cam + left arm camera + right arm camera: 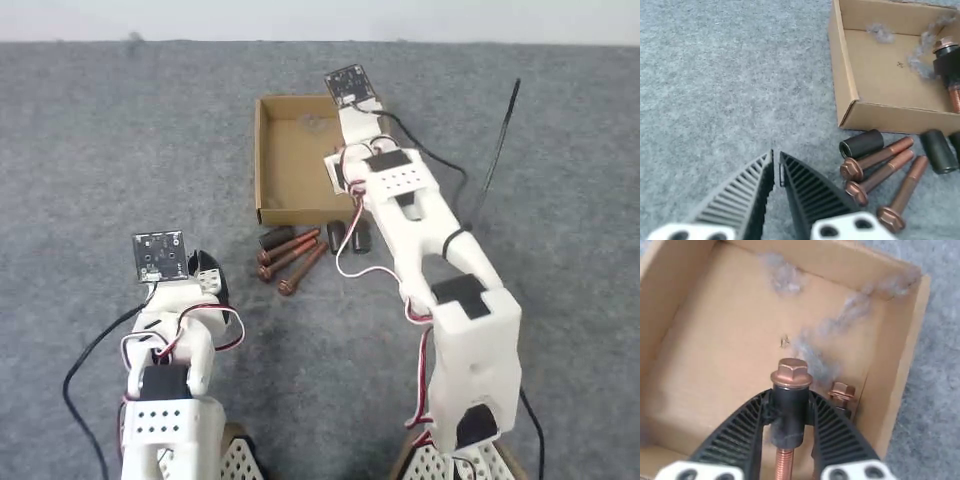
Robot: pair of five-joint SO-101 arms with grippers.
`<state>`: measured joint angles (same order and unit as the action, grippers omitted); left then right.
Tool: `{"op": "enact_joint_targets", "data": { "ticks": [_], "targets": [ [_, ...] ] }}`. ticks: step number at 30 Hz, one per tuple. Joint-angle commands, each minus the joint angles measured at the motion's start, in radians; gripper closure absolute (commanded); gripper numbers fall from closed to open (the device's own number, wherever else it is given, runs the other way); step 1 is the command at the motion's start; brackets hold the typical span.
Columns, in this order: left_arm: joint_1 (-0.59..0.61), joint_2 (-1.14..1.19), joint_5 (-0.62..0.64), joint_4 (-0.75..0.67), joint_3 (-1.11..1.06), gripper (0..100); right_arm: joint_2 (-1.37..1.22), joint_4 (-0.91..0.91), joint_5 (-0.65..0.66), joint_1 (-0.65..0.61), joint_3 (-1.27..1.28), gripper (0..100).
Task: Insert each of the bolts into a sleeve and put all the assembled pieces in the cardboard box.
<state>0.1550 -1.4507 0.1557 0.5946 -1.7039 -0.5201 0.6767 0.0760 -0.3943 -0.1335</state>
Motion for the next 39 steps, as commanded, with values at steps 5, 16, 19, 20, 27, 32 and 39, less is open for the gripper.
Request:
{"op": "enact_joint_targets", "data": {
  "ticks": [5, 16, 19, 20, 27, 32, 39],
  "targets": [
    [-0.002, -0.028, -0.009, 0.003, 0.012, 99, -0.038, 0.059, -0.009, 0.021, -0.166, 98.8],
    [-0.002, -0.028, -0.009, 0.003, 0.012, 99, -0.054, 0.067, -0.006, 0.033, -0.184, 98.7],
    [-0.002, -0.028, -0.009, 0.003, 0.012, 99, -0.056, 0.104, -0.005, 0.03, -0.184, 93.1],
    [-0.002, -0.028, -0.009, 0.003, 0.012, 99, -0.056, 0.12, -0.005, 0.027, -0.183, 90.9],
    [-0.002, -0.028, -0.009, 0.003, 0.012, 99, -0.025, 0.133, -0.008, 0.027, -0.186, 95.9],
    [-0.002, -0.028, -0.009, 0.002, 0.012, 99, 0.051, 0.157, -0.009, 0.025, -0.181, 99.1],
    [-0.002, -0.028, -0.009, 0.002, 0.012, 99, 0.179, 0.437, -0.012, -0.001, -0.18, 99.1]
  ]
}}
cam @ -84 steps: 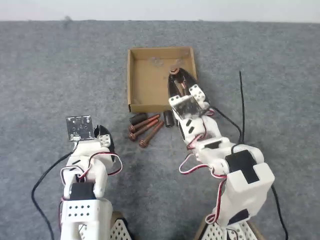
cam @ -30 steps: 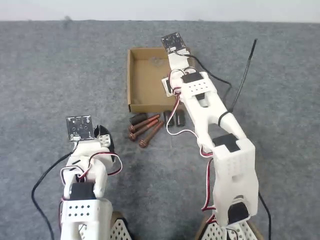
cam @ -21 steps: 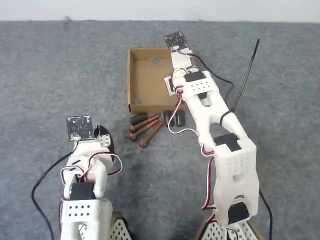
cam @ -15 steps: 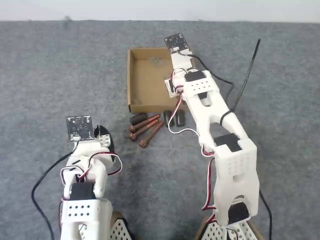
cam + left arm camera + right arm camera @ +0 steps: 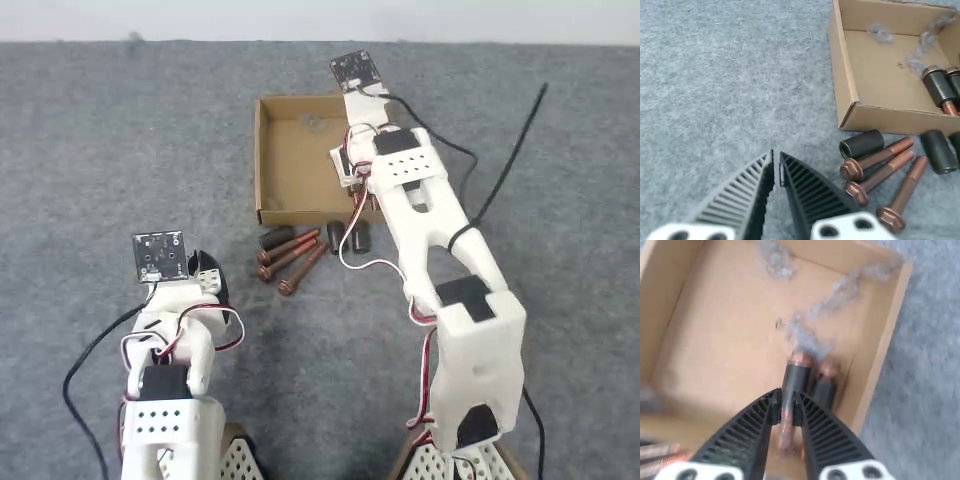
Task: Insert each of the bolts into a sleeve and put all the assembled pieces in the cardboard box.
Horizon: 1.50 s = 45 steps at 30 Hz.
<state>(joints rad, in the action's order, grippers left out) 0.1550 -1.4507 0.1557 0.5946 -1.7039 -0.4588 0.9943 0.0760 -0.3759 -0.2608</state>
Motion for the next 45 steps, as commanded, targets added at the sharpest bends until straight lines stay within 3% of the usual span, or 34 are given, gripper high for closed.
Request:
{"op": "enact_joint_targets", "data": {
  "ticks": [1, 6, 11, 19, 30, 37, 45],
  "targets": [
    [0.0, -0.028, -0.009, 0.002, 0.012, 99, 0.13, 0.173, -0.012, -0.027, -0.052, 99.1],
    [0.0, -0.028, -0.009, 0.002, 0.012, 99, 0.162, 0.394, -0.017, -0.058, -0.052, 99.1],
    [0.002, -0.028, -0.009, 0.002, 0.012, 99, 0.163, 0.558, -0.127, -0.071, -0.052, 99.1],
    [0.002, -0.028, -0.009, 0.002, 0.012, 99, 0.191, 0.641, -0.164, -0.065, 0.074, 99.1],
    [0.002, -0.028, -0.009, 0.002, 0.012, 99, 0.516, 0.305, -0.158, -0.062, 0.582, 99.1],
    [0.003, -0.028, -0.009, 0.002, 0.012, 99, 0.645, 0.13, -0.155, -0.036, 0.671, 98.9],
    [0.003, -0.028, -0.009, 0.002, 0.012, 99, 0.572, -0.012, -0.157, -0.036, 0.684, 98.8]
  ]
}}
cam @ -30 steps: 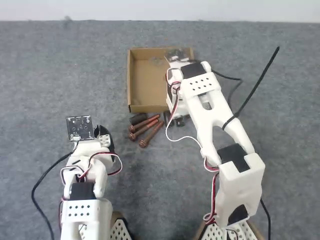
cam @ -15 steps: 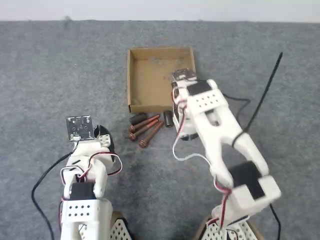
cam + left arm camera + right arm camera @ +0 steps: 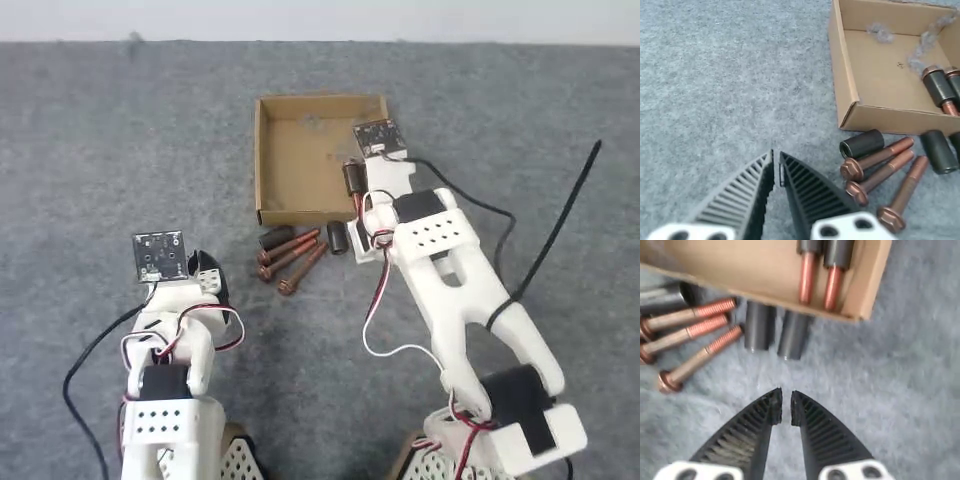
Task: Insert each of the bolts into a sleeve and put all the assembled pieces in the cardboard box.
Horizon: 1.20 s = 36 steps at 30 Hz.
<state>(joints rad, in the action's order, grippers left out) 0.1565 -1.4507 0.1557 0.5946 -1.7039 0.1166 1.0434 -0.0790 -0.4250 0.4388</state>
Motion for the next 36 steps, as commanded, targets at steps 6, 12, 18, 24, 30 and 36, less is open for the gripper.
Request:
{"op": "enact_joint_targets", "data": {
  "ticks": [6, 12, 18, 24, 30, 36],
  "targets": [
    [0.002, -0.028, -0.009, 0.002, 0.012, 99, -0.143, -0.111, -0.008, 0.022, -0.098, 98.8],
    [0.002, -0.028, -0.009, 0.002, 0.012, 99, -0.277, -0.113, -0.009, 0.021, -0.209, 95.9],
    [0.002, -0.028, -0.009, 0.002, 0.012, 99, -0.36, -0.113, -0.009, 0.021, -0.287, 87.6],
    [0.002, -0.028, -0.009, 0.002, 0.012, 99, -0.415, -0.114, -0.009, 0.018, -0.33, 87.5],
    [0.002, -0.028, -0.009, 0.002, 0.012, 99, -0.432, -0.108, -0.009, 0.012, -0.334, 87.6],
    [0.002, -0.028, -0.009, 0.002, 0.012, 99, -0.437, -0.105, -0.003, -0.007, -0.331, 87.6]
  ]
}}
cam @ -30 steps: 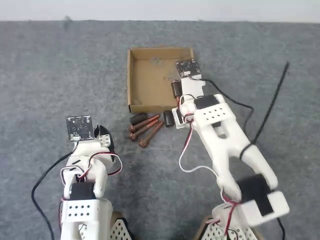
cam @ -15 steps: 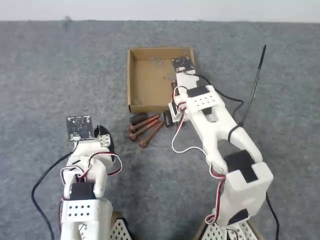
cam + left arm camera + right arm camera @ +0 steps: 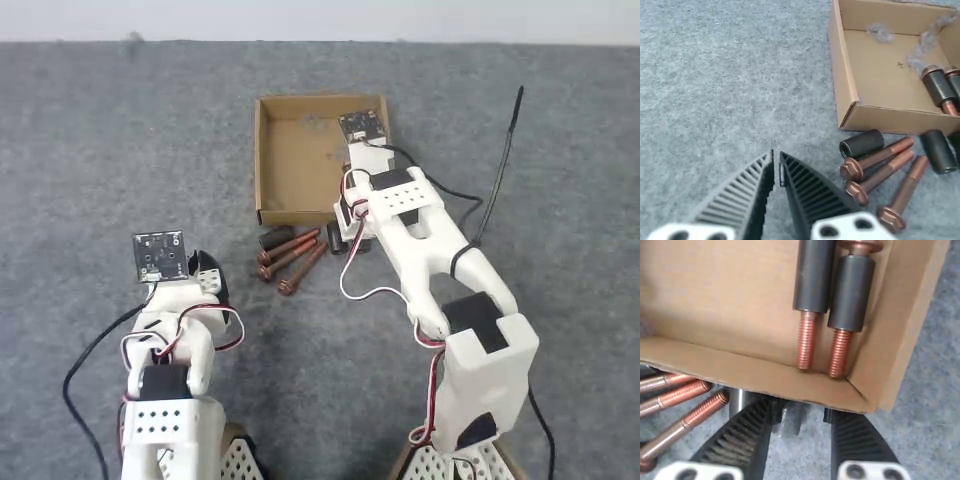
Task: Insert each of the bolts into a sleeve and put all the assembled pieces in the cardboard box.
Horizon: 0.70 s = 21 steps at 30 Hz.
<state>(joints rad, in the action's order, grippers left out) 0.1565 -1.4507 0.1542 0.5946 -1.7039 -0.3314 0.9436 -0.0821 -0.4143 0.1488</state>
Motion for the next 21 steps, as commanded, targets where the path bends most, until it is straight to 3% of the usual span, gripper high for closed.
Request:
{"op": "enact_joint_targets", "data": {
  "ticks": [1, 21],
  "targets": [
    [0.002, -0.028, -0.008, 0.002, 0.012, 99, 0.01, -0.004, 0.0, -0.025, -0.04, 87.6],
    [0.002, -0.028, -0.008, 0.002, 0.012, 99, -0.081, 0.018, 0.003, -0.038, -0.083, 88.7]
  ]
}}
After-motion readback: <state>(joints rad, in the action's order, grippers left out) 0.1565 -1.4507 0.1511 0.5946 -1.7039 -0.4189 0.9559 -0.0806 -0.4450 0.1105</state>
